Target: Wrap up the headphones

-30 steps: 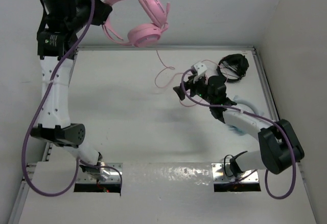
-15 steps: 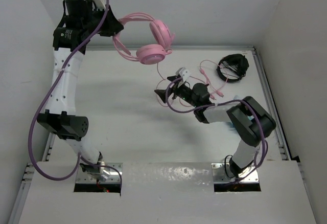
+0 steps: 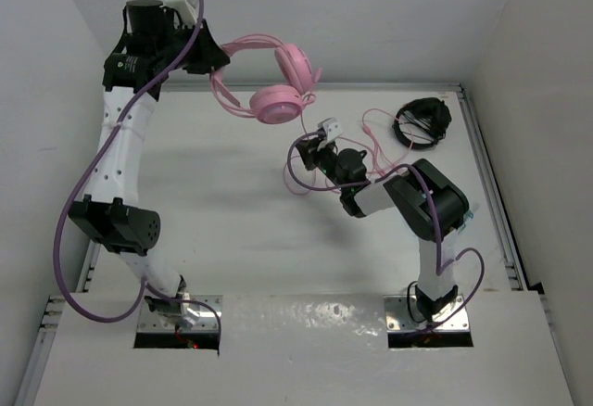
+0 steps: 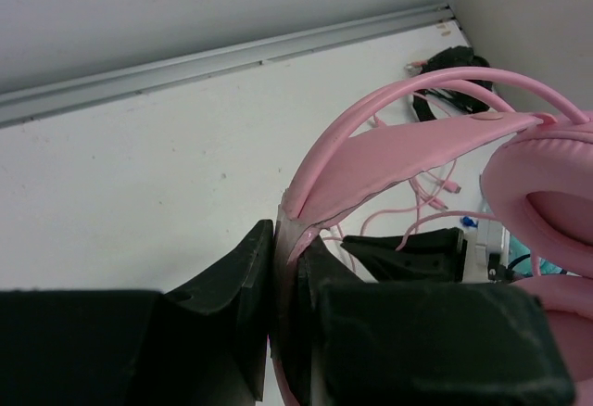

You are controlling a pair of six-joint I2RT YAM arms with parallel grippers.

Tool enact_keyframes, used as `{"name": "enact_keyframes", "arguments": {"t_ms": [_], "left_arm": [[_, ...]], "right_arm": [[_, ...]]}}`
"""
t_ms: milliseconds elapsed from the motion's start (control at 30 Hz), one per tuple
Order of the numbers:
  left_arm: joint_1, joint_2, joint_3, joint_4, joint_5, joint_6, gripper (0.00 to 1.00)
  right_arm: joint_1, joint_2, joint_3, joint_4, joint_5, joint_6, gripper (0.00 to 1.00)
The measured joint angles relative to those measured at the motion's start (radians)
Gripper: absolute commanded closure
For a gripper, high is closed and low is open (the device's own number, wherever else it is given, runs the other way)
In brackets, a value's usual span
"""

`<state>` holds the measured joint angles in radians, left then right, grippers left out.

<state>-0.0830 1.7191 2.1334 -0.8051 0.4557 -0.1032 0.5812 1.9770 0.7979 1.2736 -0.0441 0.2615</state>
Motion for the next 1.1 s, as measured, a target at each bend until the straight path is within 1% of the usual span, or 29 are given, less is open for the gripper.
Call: {"name": "enact_keyframes", "arguments": {"t_ms": [100, 167, 267, 333, 400, 467, 567, 667, 767, 833, 900, 1000, 1100], "left_arm": [[0.007, 0.000, -0.029, 0.000, 0.006, -0.001, 1.00], [0.018, 0.000, -0.053, 0.010, 0.019, -0.007, 1.00], [0.051, 0.000, -0.099, 0.037, 0.046, -0.024, 1.00], [0.069, 0.000, -0.134, 0.057, 0.058, -0.039, 1.00], [0.082, 0.003, -0.164, 0.080, 0.066, -0.055, 1.00], [0.087, 0.005, -0.194, 0.108, 0.084, -0.069, 1.00], [0.085, 0.008, -0.255, 0.152, 0.131, -0.099, 1.00], [0.084, 0.010, -0.330, 0.191, 0.138, -0.111, 1.00], [0.083, 0.010, -0.426, 0.235, 0.090, -0.102, 1.00], [0.083, 0.010, -0.491, 0.262, 0.033, -0.081, 1.00], [0.083, 0.012, -0.547, 0.286, -0.031, -0.050, 1.00], [0.068, 0.021, -0.600, 0.309, -0.155, 0.054, 1.00], [0.024, 0.021, -0.663, 0.349, -0.277, 0.195, 1.00]], "right_arm": [[0.000, 0.002, -0.009, 0.006, 0.041, -0.001, 1.00], [0.000, -0.023, -0.052, 0.007, 0.045, -0.007, 1.00], [0.006, -0.084, -0.118, -0.003, 0.005, -0.010, 1.00], [0.038, -0.134, -0.117, -0.048, -0.029, -0.012, 1.00], [0.101, -0.169, -0.063, -0.151, -0.056, -0.028, 1.00], [0.181, -0.167, 0.042, -0.278, -0.077, -0.063, 1.00], [0.290, -0.127, 0.224, -0.444, -0.061, -0.101, 1.00], [0.352, -0.067, 0.392, -0.586, -0.039, -0.101, 1.00], [0.360, -0.024, 0.534, -0.764, -0.045, -0.079, 0.99], [0.358, -0.026, 0.571, -0.849, -0.057, -0.060, 1.00], [0.356, -0.047, 0.571, -0.929, -0.064, -0.036, 1.00], [0.356, -0.087, 0.572, -1.091, -0.063, -0.013, 1.00], [0.354, -0.108, 0.632, -1.334, -0.034, -0.016, 1.00]]}}
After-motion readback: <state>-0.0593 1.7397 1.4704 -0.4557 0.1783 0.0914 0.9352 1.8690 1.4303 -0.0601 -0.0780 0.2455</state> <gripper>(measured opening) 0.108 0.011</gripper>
